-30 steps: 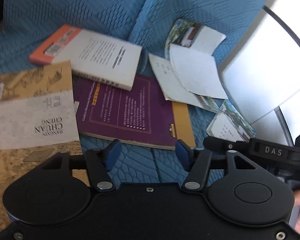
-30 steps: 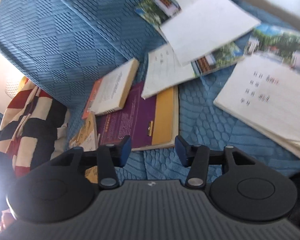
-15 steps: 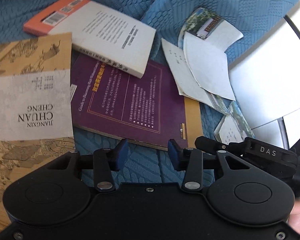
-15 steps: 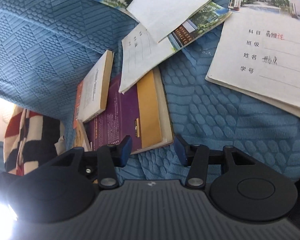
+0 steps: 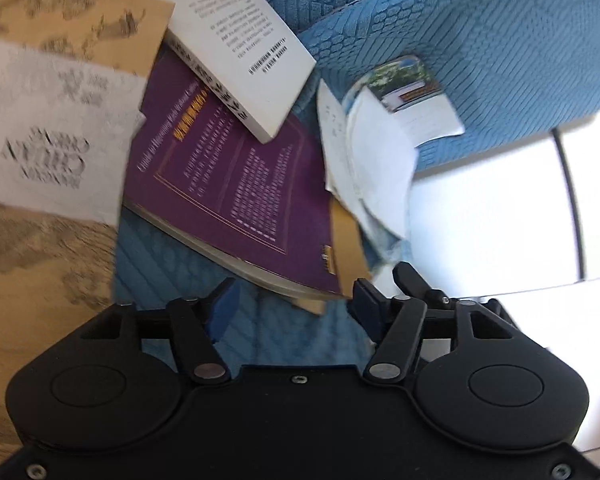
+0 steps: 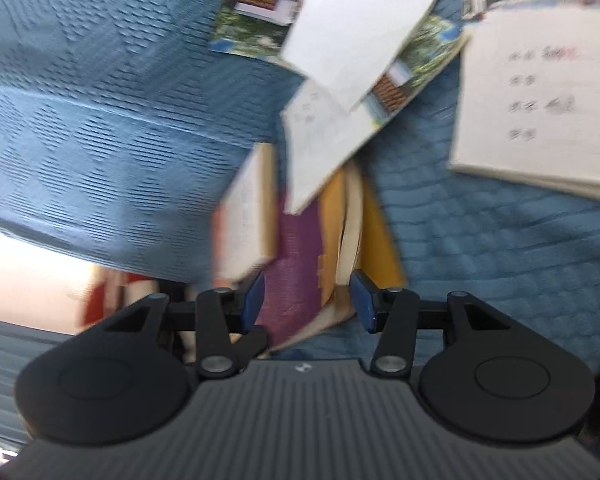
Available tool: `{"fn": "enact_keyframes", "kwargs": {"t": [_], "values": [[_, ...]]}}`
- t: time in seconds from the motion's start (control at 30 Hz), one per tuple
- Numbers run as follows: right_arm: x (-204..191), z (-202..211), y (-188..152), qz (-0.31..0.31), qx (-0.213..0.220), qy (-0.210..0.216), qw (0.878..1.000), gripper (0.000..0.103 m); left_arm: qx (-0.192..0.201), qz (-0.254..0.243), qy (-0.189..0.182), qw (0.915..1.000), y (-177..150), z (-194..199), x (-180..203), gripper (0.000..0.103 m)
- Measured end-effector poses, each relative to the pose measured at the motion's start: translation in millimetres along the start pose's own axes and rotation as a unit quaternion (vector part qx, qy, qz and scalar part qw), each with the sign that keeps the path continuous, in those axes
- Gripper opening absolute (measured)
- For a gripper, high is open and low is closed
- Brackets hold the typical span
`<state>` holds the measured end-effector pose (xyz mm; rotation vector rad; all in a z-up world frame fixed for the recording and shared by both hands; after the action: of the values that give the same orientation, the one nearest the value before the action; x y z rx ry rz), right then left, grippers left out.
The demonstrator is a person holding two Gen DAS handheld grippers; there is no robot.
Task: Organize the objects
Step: 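Move the left gripper down to the purple book's edge, then close the left gripper on the purple book and lift it upright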
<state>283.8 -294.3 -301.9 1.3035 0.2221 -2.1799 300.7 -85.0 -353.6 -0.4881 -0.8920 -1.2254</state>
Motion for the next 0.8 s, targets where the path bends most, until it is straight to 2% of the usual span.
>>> {"fn": "enact_keyframes", "kwargs": {"t": [0.27,0.37,0.47,0.53,0.57,0.6,0.63,0.67,0.8], "values": [[-10.4,0.6,3.2,-0.002,0.005,0.022,1.0,0.05,-0.018,0.055,-0.054,0.9968,-1.6,-13.4,2.9,0.065],[-7.6,-1.8,2.6,0.014,0.006,-0.003,1.0,0.037,-0.018,0.065,-0.055,0.9962,-1.5,-17.2,2.6,0.065],[2.1,-9.0,-0.2,0.035,-0.003,-0.051,0.998,0.027,-0.017,0.058,-0.049,0.9969,-1.7,-17.3,3.8,0.065],[9.1,-13.1,-0.4,0.027,-0.006,-0.063,0.998,0.018,-0.016,0.058,-0.047,0.9971,-1.3,-16.9,3.7,0.065],[10.1,-13.7,0.1,0.026,-0.007,-0.063,0.998,0.017,-0.016,0.059,-0.046,0.9971,-1.1,-16.3,3.2,0.066],[9.8,-13.4,0.4,0.028,-0.007,-0.06,0.998,0.015,-0.014,0.059,-0.044,0.9972,-0.8,-15.2,2.3,0.07],[7.7,-12.1,0.6,0.033,-0.006,-0.053,0.998,0.013,-0.013,0.06,-0.04,0.9973,-0.6,-14.0,0.8,0.079],[3.9,-10.3,0.2,0.039,-0.003,-0.044,0.998,0.013,-0.011,0.062,-0.037,0.9973,-0.3,-12.8,-1.1,0.081],[-4.7,-5.5,-1.6,0.037,0.001,-0.015,0.999,0.013,-0.014,0.079,-0.045,0.9958,-1.1,-10.7,-6.4,0.082]]}}
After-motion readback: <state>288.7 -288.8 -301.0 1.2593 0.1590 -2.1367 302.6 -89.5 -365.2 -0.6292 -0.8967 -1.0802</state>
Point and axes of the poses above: each gripper's, at about its wrist camera, not at the fingertips, and z roughly against the way its jaws point, x to its right, y to its top, the point moved 8 cm from there along -z, roughly the way its jaws point, and after that the axes turned 4 degrees about x, right-handed, at the moved point
